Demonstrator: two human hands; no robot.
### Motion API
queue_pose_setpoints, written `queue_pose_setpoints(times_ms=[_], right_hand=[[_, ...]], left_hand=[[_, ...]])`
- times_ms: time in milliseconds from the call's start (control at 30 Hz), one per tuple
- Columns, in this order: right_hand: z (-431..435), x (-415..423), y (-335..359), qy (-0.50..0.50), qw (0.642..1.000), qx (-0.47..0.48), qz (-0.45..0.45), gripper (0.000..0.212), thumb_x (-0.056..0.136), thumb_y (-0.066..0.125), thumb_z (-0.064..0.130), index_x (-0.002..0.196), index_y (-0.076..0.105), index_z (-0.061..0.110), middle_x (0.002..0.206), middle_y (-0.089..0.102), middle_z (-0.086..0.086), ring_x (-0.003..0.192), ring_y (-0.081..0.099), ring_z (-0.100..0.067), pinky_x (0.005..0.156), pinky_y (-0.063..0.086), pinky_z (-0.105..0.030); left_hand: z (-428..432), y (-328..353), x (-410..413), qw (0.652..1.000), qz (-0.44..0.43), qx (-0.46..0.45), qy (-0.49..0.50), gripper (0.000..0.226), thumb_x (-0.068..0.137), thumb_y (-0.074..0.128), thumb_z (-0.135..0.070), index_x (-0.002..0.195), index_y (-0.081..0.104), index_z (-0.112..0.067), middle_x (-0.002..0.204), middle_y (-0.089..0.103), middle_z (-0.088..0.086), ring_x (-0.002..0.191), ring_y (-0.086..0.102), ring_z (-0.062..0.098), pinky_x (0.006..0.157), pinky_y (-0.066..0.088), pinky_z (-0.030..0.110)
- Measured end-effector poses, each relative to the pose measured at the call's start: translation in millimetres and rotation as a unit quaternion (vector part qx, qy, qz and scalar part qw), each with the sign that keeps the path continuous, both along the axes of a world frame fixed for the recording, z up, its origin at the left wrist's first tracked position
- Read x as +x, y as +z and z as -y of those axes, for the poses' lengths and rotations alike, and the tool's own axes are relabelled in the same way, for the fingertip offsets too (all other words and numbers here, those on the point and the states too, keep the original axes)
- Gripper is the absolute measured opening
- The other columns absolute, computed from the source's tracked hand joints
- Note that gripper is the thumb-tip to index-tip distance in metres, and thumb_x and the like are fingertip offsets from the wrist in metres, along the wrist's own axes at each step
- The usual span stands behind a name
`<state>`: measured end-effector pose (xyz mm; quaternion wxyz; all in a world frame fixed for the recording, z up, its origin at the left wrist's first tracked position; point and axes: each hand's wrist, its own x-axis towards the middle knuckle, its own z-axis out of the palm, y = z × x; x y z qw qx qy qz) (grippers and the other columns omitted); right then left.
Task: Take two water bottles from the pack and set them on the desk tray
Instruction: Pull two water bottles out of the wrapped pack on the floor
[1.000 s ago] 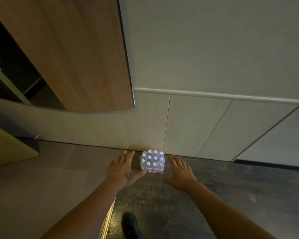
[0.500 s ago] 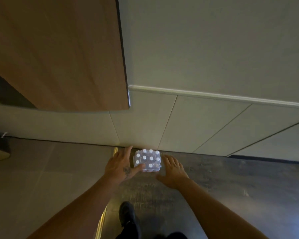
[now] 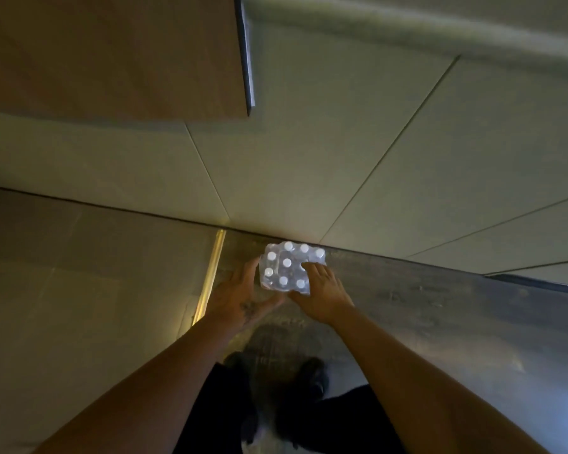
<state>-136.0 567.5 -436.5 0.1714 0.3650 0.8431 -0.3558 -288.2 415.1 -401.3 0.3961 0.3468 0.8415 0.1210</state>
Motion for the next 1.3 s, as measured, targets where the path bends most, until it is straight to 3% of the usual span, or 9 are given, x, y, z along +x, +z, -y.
queue_pose_setpoints(times_ms=[233,367,533,633,767,933,1033,1133,1300], right_hand=[[-37,-37,-203,0.007,0.999,-0.007,0.041,0.08,0.102,0.062,0.055,0.166,0.031,0.018,0.174,0.034,-0.01,0.161,0.032,-0.032,0.131,0.029,-0.053],[-52,-56,-290,0.033,0.997,0.02,0.061,0.079,0.103,0.064,0.052,0.166,0.029,0.021,0.174,0.032,-0.008,0.161,0.03,-0.031,0.133,0.025,-0.054],[-56,-70,-372,0.048,0.993,0.096,0.042,0.065,0.102,0.066,0.038,0.158,0.041,0.015,0.164,0.045,-0.011,0.153,0.042,-0.034,0.128,0.03,-0.052],[-56,-72,-397,0.081,0.986,0.137,0.046,0.076,0.096,0.075,0.04,0.157,0.038,0.016,0.164,0.044,-0.012,0.152,0.044,-0.034,0.129,0.028,-0.052],[-57,-68,-406,0.1,0.98,0.163,0.047,0.093,0.081,0.088,0.044,0.154,0.039,0.014,0.158,0.047,-0.012,0.148,0.048,-0.034,0.128,0.029,-0.051],[-59,-72,-389,0.091,0.981,0.164,0.058,0.081,0.089,0.081,0.048,0.152,0.042,0.013,0.154,0.052,-0.013,0.144,0.052,-0.035,0.122,0.038,-0.051],[-68,-74,-358,0.053,0.978,0.199,-0.022,0.048,0.101,0.068,0.038,0.141,0.056,0.015,0.138,0.062,-0.011,0.124,0.065,-0.032,0.098,0.054,-0.044],[-81,-65,-302,0.019,0.974,0.183,-0.131,0.042,0.103,0.066,0.039,0.138,0.056,0.018,0.131,0.065,-0.009,0.107,0.069,-0.026,0.083,0.055,-0.038],[-107,-58,-204,0.018,0.943,0.193,-0.269,0.038,0.099,0.075,0.023,0.129,0.064,0.003,0.121,0.073,-0.018,0.102,0.071,-0.039,0.086,0.059,-0.054]], left_hand=[[-41,-191,-17,0.997,0.048,0.057,0.009,0.1,0.082,0.082,-0.062,0.161,0.032,-0.025,0.161,0.046,0.0,0.142,0.046,0.019,0.112,0.04,0.036],[-64,-281,-25,0.996,0.001,0.078,-0.036,0.098,0.089,0.085,-0.039,0.166,0.027,-0.021,0.166,0.036,0.002,0.147,0.038,0.017,0.123,0.038,0.046],[-75,-377,-28,0.991,-0.049,0.101,-0.068,0.114,0.081,0.083,-0.059,0.168,0.016,-0.026,0.177,0.015,0.004,0.162,0.019,0.028,0.127,0.028,0.046],[-83,-409,-24,0.99,-0.082,0.084,-0.083,0.127,0.073,0.075,-0.077,0.168,0.004,-0.031,0.178,-0.004,-0.002,0.164,0.005,0.028,0.127,0.023,0.049],[-84,-425,-24,0.989,-0.088,0.103,-0.06,0.126,0.069,0.07,-0.081,0.164,-0.002,-0.039,0.175,-0.006,-0.015,0.163,0.007,0.029,0.123,0.016,0.045],[-82,-425,-23,0.989,-0.039,0.144,-0.024,0.125,0.072,0.082,-0.068,0.165,0.004,-0.039,0.177,0.005,-0.009,0.163,0.01,0.025,0.128,0.021,0.048],[-90,-416,-27,0.982,-0.004,0.186,0.014,0.118,0.07,0.088,-0.061,0.164,0.021,-0.032,0.172,0.028,0.001,0.158,0.028,0.024,0.125,0.036,0.051],[-99,-400,-29,0.965,0.047,0.248,0.068,0.112,0.057,0.09,-0.067,0.152,0.037,-0.041,0.158,0.043,-0.009,0.141,0.043,0.01,0.114,0.044,0.041],[-115,-385,-25,0.947,0.11,0.268,0.138,0.113,0.039,0.089,-0.084,0.137,0.044,-0.052,0.147,0.059,-0.011,0.132,0.059,0.015,0.107,0.053,0.049]])
